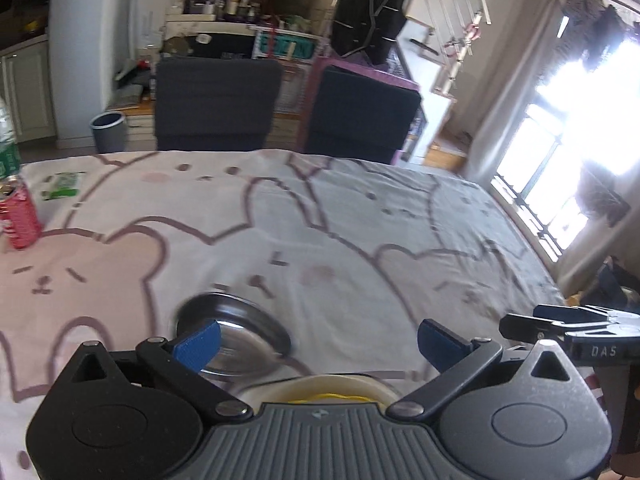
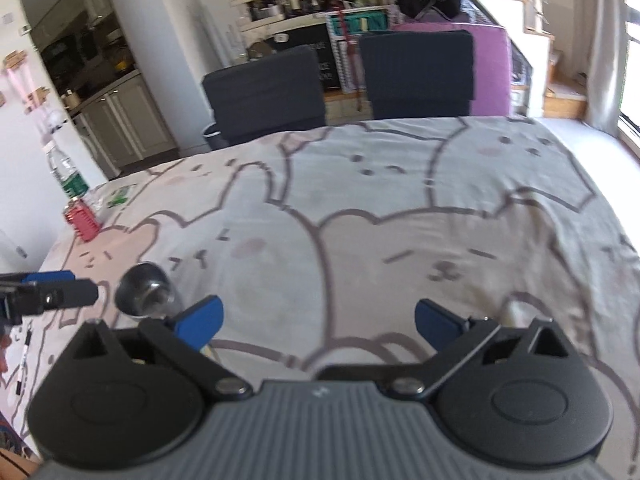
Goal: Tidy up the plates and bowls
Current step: 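Move both tools to the small round steel bowl and grasp its rim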
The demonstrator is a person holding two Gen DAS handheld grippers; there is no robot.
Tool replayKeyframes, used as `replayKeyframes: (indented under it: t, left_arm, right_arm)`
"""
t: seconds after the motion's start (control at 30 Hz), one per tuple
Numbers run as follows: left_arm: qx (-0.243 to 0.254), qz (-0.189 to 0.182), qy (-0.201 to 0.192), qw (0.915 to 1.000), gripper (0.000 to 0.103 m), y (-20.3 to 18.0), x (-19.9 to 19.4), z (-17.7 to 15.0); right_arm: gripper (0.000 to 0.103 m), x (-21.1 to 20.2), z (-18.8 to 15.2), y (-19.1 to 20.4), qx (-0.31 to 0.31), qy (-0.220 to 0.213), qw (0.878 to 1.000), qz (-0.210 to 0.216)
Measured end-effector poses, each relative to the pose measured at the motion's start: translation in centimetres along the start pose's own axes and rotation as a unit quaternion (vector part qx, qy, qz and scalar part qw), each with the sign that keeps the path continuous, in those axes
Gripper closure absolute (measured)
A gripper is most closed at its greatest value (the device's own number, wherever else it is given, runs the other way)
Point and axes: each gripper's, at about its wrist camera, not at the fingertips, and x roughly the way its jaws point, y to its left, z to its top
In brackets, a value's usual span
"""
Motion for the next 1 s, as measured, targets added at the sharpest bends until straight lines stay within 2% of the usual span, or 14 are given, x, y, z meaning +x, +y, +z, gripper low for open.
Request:
replayKeyframes:
  t: [0.17,0.37,0.57,0.67,0.77,0.83,0.87,1.0]
  left_arm:
    - [0.011,0.050,0.001,0.9987,0.000,2.6,0.3,0.3]
    - [0.010,0.112,0.024,0.9933,0.000,5.9,1.7,0.2]
    - [0.019,0.127,0.053,0.9903,0.000,8.3,3.3,0.4]
    - [0.005,0.145,0.064,0.9873,0.000,9.4,4.4,0.5]
    - [-0.008,0.144,0.071,0.9869,0.000,10.4,5.4,0.7]
    - [-0.019,0.145,0.081,0.9860,0.000,10.9,6.2,0.7]
    - [-0.023,0.145,0.086,0.9854,0.000,11.1,6.6,0.8]
    - [-0.026,0.150,0.108,0.9824,0.000,11.1,7.9,0.7]
  right_arm:
    - [0.000,2.3,0.9,3.3,-0.004,0.008,1.000,0.022]
    - [0.000,5.8,2.3,6.5,0.030,0.036,0.997,0.060]
    - [0.003,10.7,3.2,10.1,0.008,0.080,0.995,0.061]
    - [0.016,12.9,3.0,11.0,0.022,0.109,0.991,0.076]
    - [0.026,14.5,2.6,12.0,0.016,0.127,0.989,0.072]
    - [0.038,15.5,2.3,12.5,0.012,0.131,0.988,0.076]
    - [0.053,15.9,2.1,12.6,0.010,0.133,0.988,0.084]
    - [0.070,17.3,1.1,13.6,-0.022,0.152,0.984,0.089]
